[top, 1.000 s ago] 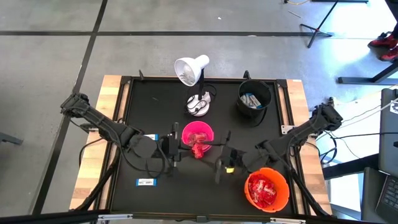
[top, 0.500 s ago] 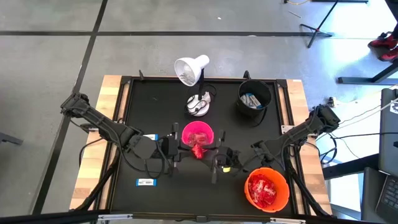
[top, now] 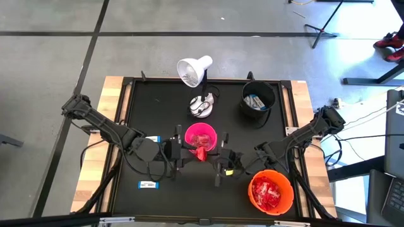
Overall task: Sort candy
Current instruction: Put the red candy into the orange bucket
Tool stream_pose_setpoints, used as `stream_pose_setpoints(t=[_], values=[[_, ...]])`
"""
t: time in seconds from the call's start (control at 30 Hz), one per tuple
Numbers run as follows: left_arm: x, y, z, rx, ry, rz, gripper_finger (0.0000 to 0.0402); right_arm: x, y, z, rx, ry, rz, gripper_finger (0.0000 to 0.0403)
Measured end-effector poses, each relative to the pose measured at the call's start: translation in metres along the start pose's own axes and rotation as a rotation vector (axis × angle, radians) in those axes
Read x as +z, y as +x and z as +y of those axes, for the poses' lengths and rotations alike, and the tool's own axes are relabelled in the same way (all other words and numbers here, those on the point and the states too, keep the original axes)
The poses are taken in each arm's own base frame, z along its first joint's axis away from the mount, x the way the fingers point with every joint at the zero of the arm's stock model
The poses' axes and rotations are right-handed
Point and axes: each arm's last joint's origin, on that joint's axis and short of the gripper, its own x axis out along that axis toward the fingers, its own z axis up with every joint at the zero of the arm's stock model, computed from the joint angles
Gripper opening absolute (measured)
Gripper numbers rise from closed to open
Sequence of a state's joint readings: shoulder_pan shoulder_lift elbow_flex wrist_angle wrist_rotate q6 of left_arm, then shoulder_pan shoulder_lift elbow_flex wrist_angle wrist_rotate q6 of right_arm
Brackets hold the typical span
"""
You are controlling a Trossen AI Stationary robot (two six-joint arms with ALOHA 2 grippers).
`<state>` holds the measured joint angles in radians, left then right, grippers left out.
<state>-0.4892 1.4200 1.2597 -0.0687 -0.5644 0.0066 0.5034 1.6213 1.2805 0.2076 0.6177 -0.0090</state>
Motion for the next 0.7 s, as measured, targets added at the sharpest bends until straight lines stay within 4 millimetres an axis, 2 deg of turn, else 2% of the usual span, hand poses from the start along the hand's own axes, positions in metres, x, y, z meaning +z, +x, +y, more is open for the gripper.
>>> stream_pose_setpoints(t=[0.13, 0.3, 0.53, 0.7], values=[[0.003, -0.005, 0.002, 0.031, 0.021, -0.009, 0.0166, 0.000, -0.003, -0.002, -0.010, -0.016, 0.024, 0.0033], [0.016, -0.023, 0.006, 0.067, -0.006, -0.064, 0.0208, -0.001, -0.009, -0.006, 0.004, -0.039, 0.086, 0.0025], [0.021, -0.046, 0.003, 0.137, -0.003, -0.069, 0.0223, 0.004, -0.034, -0.020, 0.105, 0.038, 0.228, 0.0029], [0.017, -0.051, -0.002, 0.152, 0.024, -0.039, 0.0224, 0.010, -0.064, -0.025, 0.175, 0.093, 0.323, 0.0030]])
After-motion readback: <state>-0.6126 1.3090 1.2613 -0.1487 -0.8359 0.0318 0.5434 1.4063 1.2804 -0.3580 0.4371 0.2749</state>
